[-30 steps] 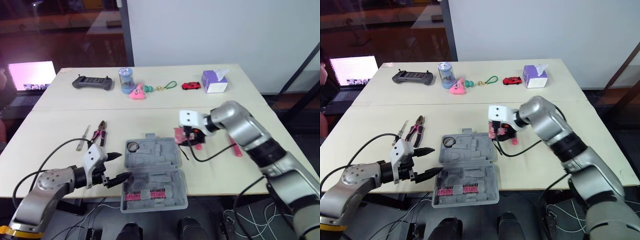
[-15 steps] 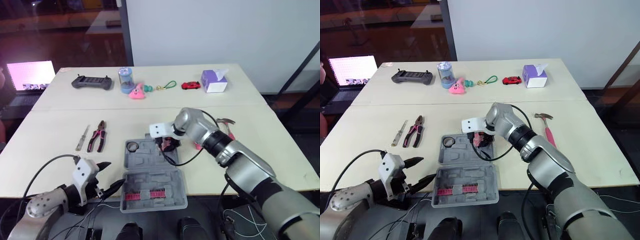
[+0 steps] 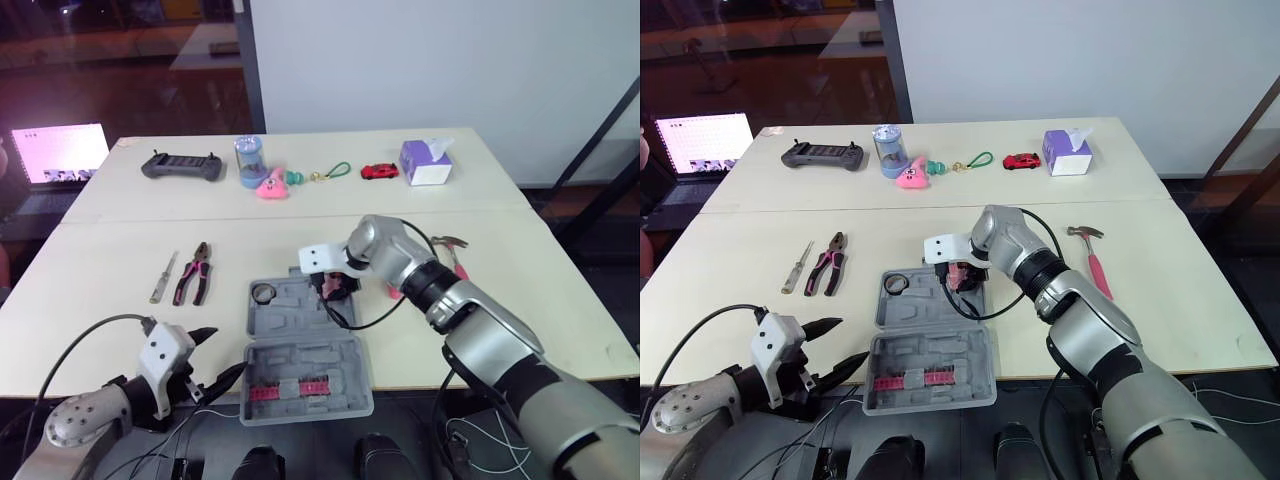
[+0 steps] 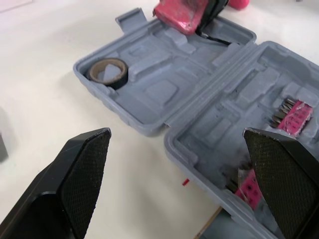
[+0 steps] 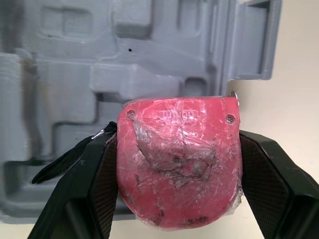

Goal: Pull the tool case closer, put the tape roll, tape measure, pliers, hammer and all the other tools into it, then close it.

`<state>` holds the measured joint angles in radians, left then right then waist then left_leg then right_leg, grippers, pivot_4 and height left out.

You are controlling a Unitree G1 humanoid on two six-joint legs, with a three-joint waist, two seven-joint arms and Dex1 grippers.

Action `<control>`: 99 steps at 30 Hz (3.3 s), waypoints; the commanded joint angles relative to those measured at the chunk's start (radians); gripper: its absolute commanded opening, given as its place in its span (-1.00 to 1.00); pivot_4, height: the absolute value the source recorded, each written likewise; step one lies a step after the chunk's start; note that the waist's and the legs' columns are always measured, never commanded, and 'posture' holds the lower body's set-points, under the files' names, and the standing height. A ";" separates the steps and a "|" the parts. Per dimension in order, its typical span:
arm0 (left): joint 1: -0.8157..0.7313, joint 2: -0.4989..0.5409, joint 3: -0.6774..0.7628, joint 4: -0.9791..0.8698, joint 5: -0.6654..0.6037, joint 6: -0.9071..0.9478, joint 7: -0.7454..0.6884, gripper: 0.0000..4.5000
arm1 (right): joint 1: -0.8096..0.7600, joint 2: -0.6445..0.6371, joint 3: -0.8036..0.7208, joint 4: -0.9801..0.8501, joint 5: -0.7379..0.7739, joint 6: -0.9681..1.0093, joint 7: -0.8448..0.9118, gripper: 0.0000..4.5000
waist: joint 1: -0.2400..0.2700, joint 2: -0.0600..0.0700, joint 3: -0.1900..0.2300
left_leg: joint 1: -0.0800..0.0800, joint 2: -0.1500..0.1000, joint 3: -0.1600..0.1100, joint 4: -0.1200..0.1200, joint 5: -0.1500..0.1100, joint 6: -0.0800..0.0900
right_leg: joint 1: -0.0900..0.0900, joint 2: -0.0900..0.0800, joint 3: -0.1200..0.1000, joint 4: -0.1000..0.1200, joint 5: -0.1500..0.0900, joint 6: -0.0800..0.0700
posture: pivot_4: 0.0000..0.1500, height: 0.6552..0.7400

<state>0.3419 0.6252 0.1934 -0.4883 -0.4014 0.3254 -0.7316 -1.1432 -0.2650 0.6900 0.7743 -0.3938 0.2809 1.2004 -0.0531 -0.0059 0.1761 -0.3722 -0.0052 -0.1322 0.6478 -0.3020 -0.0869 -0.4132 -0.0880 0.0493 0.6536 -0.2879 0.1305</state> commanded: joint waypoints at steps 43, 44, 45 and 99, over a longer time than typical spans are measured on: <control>-0.071 0.020 -0.051 0.002 -0.010 0.040 -0.043 1.00 | 0.212 -0.128 -0.321 -0.402 0.215 -0.169 -0.033 0.97 | -0.011 0.000 0.000 | -0.001 0.000 0.000 0.000 0.000 0.000 | -0.001 0.000 0.000 0.000 0.000 0.000 | 1.00 1.00; -0.079 0.020 -0.051 0.004 -0.013 0.041 -0.045 1.00 | 0.234 -0.126 -0.343 -0.418 0.249 -0.126 -0.023 0.97 | -0.012 0.000 0.000 | -0.001 0.000 0.000 0.000 0.000 0.000 | -0.001 0.000 0.000 -0.001 0.000 0.000 | 1.00 1.00; -0.087 0.019 -0.051 0.006 -0.017 0.041 -0.045 1.00 | 0.248 -0.123 -0.357 -0.425 0.275 -0.079 -0.010 0.97 | -0.012 0.000 0.000 | -0.001 0.000 0.000 0.000 0.000 0.000 | 0.000 0.000 0.000 -0.001 0.000 0.000 | 1.00 1.00; -0.086 -0.048 0.269 0.426 -0.013 -0.266 -0.030 1.00 | 0.828 -0.383 -0.861 -0.607 0.642 -0.145 -0.182 0.98 | -0.002 0.000 0.000 | 0.000 0.000 0.001 0.000 -0.002 0.003 | 0.003 -0.001 0.000 -0.004 0.000 0.000 | 1.00 1.00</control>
<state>0.2421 0.5847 0.4215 -0.0746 -0.4108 0.1171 -0.7592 -0.3370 -0.6425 -0.1150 0.2513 0.1946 0.1195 1.0433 -0.0551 -0.0058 0.1760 -0.3711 -0.0052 -0.1310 0.6479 -0.3037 -0.0838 -0.4095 -0.0886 0.0497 0.6495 -0.2878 0.1308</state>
